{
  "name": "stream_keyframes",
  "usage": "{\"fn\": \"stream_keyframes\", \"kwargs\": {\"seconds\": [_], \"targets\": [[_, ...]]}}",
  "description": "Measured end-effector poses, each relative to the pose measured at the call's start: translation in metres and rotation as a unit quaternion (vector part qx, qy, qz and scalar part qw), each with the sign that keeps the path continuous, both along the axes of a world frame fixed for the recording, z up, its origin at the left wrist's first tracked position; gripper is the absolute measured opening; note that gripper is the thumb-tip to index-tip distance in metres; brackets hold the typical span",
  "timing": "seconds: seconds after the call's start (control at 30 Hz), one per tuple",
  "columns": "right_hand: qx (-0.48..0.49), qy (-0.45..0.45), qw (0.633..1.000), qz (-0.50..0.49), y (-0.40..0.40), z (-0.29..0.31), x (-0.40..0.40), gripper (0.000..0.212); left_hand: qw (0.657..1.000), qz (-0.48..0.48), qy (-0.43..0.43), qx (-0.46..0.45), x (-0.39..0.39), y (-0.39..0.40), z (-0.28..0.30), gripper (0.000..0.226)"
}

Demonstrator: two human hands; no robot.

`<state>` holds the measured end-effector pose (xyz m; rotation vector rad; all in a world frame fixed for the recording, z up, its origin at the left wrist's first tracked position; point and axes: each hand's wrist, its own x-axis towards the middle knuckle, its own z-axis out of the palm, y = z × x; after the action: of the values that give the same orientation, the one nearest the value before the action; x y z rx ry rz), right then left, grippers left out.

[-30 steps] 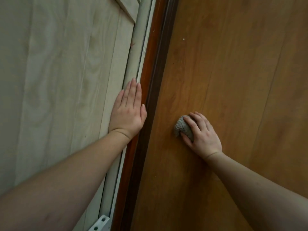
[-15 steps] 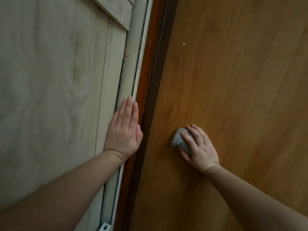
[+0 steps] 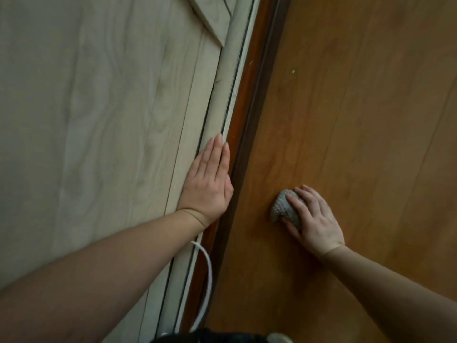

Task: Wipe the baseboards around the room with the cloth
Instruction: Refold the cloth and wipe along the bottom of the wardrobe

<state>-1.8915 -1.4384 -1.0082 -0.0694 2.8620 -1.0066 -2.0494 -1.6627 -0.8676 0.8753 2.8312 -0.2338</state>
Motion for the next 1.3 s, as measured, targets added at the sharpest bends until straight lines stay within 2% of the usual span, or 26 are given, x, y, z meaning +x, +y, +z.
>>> {"fn": "stream_keyframes", "kwargs": {"seconds": [0.27, 0.4, 0.53, 0.73, 0.9, 1.07, 1.17, 1.3], "targets": [[0.014, 0.006, 1.000, -0.005, -0.002, 0.008, -0.005, 0.065, 0.999, 0.022, 0.001, -0.025, 0.004, 0.006, 0.007, 0.063], [-0.016, -0.032, 0.999, -0.008, -0.002, 0.024, -0.007, 0.064, 0.999, 0.031, 0.010, -0.029, 0.006, 0.007, 0.009, 0.064], [-0.050, -0.085, 0.995, -0.032, 0.006, 0.061, -0.020, 0.057, 0.999, 0.039, -0.006, -0.035, 0.006, 0.006, 0.011, 0.065], [-0.012, -0.065, 0.997, -0.042, 0.020, 0.123, -0.033, 0.052, 0.998, 0.043, -0.021, -0.029, 0.006, 0.008, 0.016, 0.062], [-0.036, -0.056, 0.998, -0.002, -0.014, 0.089, -0.056, 0.056, 0.999, 0.042, -0.009, -0.019, 0.005, 0.005, 0.003, 0.063], [-0.089, -0.046, 0.995, -0.005, -0.065, 0.048, -0.053, 0.055, 0.999, 0.027, 0.001, -0.016, 0.003, 0.006, 0.002, 0.066], [-0.131, -0.066, 0.989, -0.034, -0.085, 0.038, -0.045, 0.061, 1.000, 0.020, -0.003, -0.021, 0.002, 0.005, 0.005, 0.067], [-0.139, -0.071, 0.986, -0.065, -0.093, 0.035, -0.044, 0.063, 1.000, 0.022, -0.006, -0.006, 0.002, 0.007, 0.008, 0.066]]}}
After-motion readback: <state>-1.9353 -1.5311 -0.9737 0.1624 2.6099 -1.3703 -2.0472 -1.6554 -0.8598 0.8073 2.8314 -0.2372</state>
